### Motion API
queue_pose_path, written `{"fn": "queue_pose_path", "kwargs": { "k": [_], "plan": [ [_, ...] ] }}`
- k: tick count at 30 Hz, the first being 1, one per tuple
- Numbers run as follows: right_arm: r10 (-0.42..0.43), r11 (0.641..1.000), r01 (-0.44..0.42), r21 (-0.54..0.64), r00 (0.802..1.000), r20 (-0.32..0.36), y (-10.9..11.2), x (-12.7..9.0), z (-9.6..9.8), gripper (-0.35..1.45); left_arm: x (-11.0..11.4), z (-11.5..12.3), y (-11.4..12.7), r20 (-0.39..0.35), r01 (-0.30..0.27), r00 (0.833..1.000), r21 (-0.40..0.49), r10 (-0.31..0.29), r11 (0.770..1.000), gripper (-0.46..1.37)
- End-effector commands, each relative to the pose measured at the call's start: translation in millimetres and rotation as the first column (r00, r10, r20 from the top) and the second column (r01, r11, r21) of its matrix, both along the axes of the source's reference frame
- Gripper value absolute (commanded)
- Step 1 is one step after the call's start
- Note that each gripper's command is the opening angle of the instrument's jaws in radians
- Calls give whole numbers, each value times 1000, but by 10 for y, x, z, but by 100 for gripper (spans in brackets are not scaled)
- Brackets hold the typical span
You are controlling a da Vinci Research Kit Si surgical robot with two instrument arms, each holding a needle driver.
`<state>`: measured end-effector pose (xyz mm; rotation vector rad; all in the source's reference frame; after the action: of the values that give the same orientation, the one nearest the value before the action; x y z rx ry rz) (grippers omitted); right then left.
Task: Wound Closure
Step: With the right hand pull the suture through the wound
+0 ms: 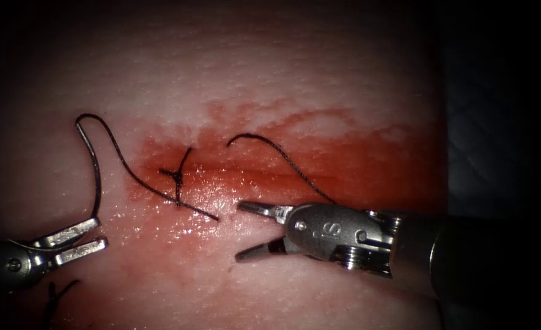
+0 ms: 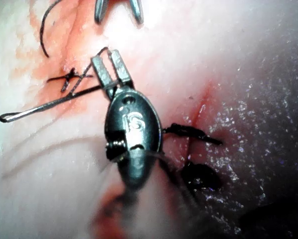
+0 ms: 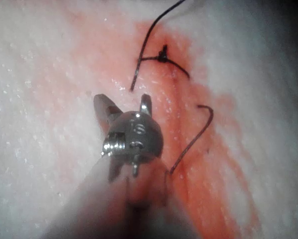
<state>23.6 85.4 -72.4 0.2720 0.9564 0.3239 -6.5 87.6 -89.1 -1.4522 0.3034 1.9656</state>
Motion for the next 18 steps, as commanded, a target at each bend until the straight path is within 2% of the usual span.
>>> {"fn": "queue_pose_path", "kwargs": {
  "k": [1,7,12,15,18],
  "plan": [
    [-24,999,24,-45,1000,-10,1,-2,1,118,0,0,0,2,-3,1000,1,3,1000,-35],
    [-26,995,23,-95,999,-33,4,-2,0,124,0,-4,0,5,0,1000,0,0,1000,-35],
    [95,992,-93,86,995,-18,6,0,0,123,1,-16,1,8,3,1000,-7,-3,1000,-35],
    [135,982,-133,138,991,-7,3,3,0,120,1,-27,3,11,5,1000,-15,-5,1000,-35],
    [145,980,-143,141,989,-1,2,8,0,117,1,-39,5,16,9,1000,-23,-8,1000,-35]
  ]
}}
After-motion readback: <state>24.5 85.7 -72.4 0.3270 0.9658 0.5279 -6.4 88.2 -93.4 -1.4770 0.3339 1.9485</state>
